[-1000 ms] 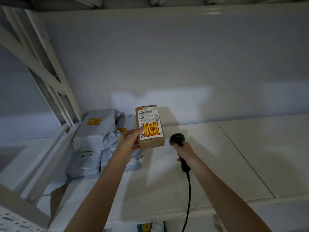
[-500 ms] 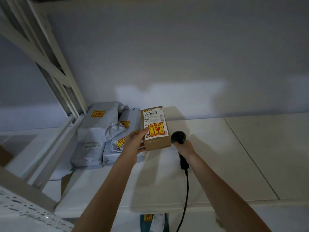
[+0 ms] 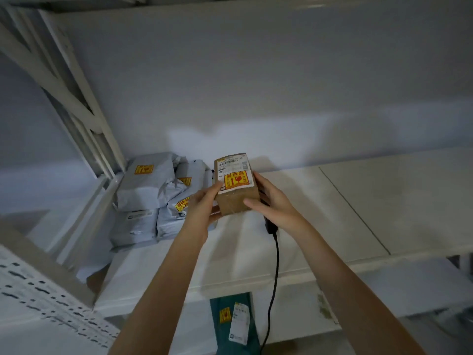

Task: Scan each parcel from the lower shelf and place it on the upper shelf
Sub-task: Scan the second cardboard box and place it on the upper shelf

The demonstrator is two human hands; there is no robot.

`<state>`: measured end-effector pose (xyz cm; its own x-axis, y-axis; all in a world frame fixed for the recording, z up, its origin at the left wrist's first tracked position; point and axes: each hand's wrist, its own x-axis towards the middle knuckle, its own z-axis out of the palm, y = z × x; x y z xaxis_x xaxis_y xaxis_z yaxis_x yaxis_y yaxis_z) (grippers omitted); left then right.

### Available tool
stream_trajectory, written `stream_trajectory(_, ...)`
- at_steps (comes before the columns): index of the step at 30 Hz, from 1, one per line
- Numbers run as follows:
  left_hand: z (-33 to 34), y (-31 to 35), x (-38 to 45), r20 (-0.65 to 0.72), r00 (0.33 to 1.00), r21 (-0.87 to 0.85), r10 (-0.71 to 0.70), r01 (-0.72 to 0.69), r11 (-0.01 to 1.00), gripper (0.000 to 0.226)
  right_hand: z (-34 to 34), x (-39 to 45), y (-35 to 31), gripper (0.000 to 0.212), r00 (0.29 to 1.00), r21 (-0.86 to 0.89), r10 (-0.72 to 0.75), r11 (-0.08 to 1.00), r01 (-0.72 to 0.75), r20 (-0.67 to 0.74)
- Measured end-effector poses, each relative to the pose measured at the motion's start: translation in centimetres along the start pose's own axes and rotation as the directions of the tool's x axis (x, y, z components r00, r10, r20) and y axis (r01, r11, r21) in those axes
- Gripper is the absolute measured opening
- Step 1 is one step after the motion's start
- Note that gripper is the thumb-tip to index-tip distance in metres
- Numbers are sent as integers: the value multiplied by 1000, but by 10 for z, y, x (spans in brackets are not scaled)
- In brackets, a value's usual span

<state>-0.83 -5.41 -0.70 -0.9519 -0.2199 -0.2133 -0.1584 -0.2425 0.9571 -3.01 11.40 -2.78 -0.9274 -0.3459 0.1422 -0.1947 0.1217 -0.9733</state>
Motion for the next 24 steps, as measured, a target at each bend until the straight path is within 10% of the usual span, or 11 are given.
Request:
stream_trajectory(8, 4, 9, -57, 178, 953, 259, 245, -285, 923, 51, 3, -69, -48, 42, 955, -53, -133, 991, 123, -265)
stream_trajectory(24, 87, 50, -184, 260, 817, 224, 515, -570, 791, 45, -53, -193, -147, 48, 838, -187, -289, 956, 226, -462)
